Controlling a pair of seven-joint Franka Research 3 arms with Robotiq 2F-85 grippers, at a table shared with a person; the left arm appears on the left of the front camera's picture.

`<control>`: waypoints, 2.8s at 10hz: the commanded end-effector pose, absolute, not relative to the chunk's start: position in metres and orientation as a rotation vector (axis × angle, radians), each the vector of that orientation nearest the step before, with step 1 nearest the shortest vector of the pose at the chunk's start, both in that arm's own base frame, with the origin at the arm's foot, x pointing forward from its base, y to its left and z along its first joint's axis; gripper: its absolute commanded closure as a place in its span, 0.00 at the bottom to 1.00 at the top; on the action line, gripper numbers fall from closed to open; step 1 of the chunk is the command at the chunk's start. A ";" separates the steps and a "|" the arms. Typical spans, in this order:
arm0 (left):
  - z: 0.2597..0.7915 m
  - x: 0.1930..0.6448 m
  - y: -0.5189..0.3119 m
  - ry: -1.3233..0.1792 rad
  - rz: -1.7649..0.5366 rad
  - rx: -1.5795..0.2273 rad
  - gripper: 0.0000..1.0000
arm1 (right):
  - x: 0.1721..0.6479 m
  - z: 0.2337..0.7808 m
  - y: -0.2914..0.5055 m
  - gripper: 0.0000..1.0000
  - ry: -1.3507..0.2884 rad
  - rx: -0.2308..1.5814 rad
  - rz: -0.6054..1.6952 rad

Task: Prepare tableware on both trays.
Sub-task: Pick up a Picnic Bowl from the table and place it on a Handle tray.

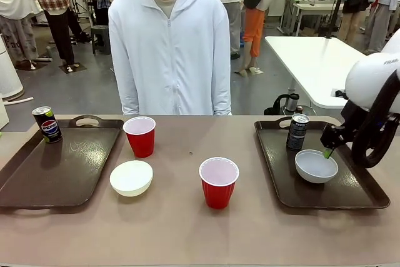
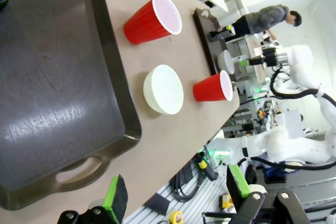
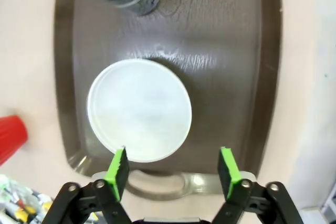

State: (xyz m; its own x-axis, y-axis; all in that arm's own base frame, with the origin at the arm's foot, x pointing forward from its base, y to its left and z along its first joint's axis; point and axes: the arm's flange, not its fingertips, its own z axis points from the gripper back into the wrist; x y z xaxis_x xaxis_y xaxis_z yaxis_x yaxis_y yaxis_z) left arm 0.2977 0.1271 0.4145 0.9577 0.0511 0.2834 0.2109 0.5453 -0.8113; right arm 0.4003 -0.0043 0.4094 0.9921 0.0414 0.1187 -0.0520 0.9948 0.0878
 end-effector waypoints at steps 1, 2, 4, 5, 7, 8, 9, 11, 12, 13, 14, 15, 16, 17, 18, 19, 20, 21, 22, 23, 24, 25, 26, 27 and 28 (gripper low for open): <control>0.415 0.297 0.128 -0.294 -0.090 -1.003 0.00 | 0.379 0.431 -0.008 0.00 -0.104 0.053 0.050; 0.415 0.297 0.128 -0.294 -0.090 -1.003 0.00 | 0.371 0.442 -0.010 0.00 -0.111 0.050 0.046; 0.415 0.297 0.128 -0.294 -0.090 -1.003 0.00 | 0.381 0.437 -0.007 0.00 -0.112 0.080 0.056; 0.415 0.297 0.128 -0.294 -0.090 -1.003 0.00 | 0.381 0.437 -0.007 0.00 -0.112 0.080 0.056; 0.415 0.297 0.128 -0.294 -0.090 -1.003 0.00 | 0.381 0.437 -0.007 0.00 -0.112 0.080 0.056; 0.415 0.297 0.128 -0.294 -0.090 -1.003 0.00 | 0.381 0.437 -0.007 0.00 -0.112 0.080 0.056; 0.415 0.297 0.128 -0.294 -0.090 -1.003 0.00 | 0.381 0.437 -0.007 0.00 -0.112 0.080 0.056; 0.415 0.297 0.128 -0.294 -0.090 -1.003 0.00 | 0.381 0.437 -0.007 0.00 -0.112 0.080 0.056; 0.415 0.297 0.128 -0.294 -0.090 -1.003 0.00 | 0.381 0.437 -0.007 0.00 -0.112 0.080 0.056; 0.415 0.297 0.128 -0.294 -0.090 -1.003 0.00 | 0.381 0.437 -0.007 0.00 -0.112 0.080 0.056; 0.414 0.298 0.127 -0.289 -0.096 -0.993 0.00 | 0.378 0.438 -0.009 0.00 -0.099 0.070 0.061; 0.446 0.307 0.119 -0.268 -0.131 -0.920 0.00 | 0.355 0.460 -0.027 0.00 -0.066 0.188 0.077; 0.479 0.322 0.109 -0.221 -0.138 -0.801 0.00 | 0.343 0.485 -0.053 0.00 -0.065 0.314 0.055; 0.504 0.334 0.098 -0.186 -0.158 -0.720 0.00 | 0.342 0.503 -0.081 0.00 -0.078 0.397 0.033; 0.522 0.343 0.086 -0.175 -0.198 -0.629 0.00 | 0.346 0.517 -0.107 0.00 -0.064 0.492 0.040; 0.537 0.351 0.071 -0.160 -0.235 -0.560 0.00 | 0.351 0.529 -0.134 0.00 -0.082 0.568 0.038; 0.547 0.361 0.048 -0.130 -0.266 -0.483 0.00 | 0.358 0.541 -0.164 0.00 -0.122 0.620 0.004; 0.552 0.369 0.025 -0.097 -0.289 -0.423 0.00 | 0.365 0.548 -0.189 0.00 -0.143 0.680 -0.031; 0.552 0.378 0.001 -0.072 -0.304 -0.377 0.00 | 0.373 0.552 -0.214 0.00 -0.162 0.726 -0.048; 0.550 0.385 -0.022 -0.059 -0.308 -0.339 0.00 | 0.378 0.550 -0.237 0.00 -0.179 0.778 -0.066; 0.548 0.394 -0.047 -0.063 -0.308 -0.312 0.00 | 0.381 0.545 -0.257 0.00 -0.193 0.842 -0.056; 0.544 0.401 -0.075 -0.079 -0.307 -0.288 0.00 | 0.383 0.531 -0.280 0.00 -0.203 0.928 -0.039; 0.542 0.403 -0.097 -0.090 -0.319 -0.265 0.00 | 0.382 0.515 -0.296 0.00 -0.218 1.005 -0.030; 0.541 0.405 -0.118 -0.105 -0.338 -0.251 0.00 | 0.380 0.500 -0.307 0.00 -0.229 1.059 -0.014; 0.542 0.404 -0.137 -0.123 -0.350 -0.242 0.00 | 0.375 0.485 -0.313 0.00 -0.230 1.089 -0.005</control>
